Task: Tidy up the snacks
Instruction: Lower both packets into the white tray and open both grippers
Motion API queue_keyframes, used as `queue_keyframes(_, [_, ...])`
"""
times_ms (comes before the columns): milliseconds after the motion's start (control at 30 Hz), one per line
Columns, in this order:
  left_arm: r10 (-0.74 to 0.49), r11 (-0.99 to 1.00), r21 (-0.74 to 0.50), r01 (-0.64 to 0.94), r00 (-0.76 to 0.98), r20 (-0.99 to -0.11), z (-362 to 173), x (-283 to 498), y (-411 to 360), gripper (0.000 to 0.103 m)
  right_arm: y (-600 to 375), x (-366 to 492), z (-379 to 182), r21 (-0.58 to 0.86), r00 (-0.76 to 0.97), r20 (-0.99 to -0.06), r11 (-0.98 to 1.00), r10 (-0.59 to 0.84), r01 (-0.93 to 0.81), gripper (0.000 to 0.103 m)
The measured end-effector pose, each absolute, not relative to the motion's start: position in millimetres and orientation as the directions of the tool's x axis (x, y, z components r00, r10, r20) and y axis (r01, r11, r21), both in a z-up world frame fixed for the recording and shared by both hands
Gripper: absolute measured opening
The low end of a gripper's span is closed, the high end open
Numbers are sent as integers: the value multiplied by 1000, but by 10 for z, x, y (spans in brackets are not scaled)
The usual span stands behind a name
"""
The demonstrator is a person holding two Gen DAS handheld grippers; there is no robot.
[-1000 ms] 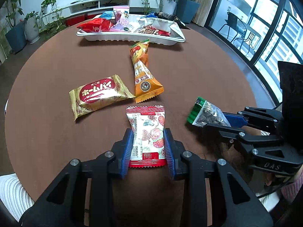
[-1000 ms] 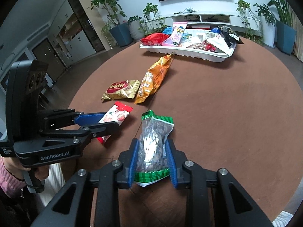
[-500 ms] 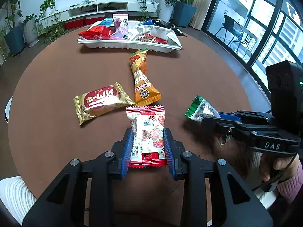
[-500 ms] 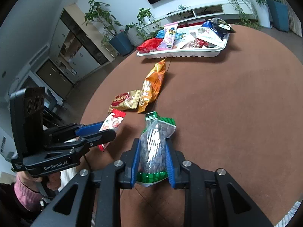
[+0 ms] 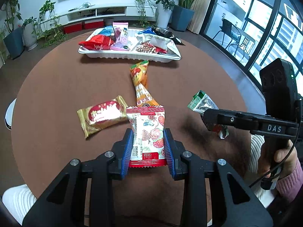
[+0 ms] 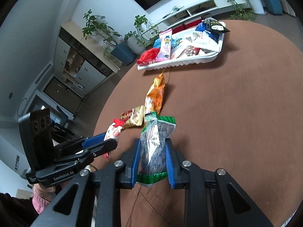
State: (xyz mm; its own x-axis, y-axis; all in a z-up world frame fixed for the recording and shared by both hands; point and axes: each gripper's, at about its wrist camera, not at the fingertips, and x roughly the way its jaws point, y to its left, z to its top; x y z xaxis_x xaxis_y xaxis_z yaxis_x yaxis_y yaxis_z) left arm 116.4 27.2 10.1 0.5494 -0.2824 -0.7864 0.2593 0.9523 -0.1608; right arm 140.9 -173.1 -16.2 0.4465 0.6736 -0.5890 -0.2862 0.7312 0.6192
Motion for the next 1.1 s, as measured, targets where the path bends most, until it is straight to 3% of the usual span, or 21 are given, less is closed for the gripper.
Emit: queue_keyframes(1100, [-281, 953, -147, 265, 594, -754, 519, 2670, 430, 30, -1720, 3014, 422, 638, 571, -496, 721, 654, -272, 27])
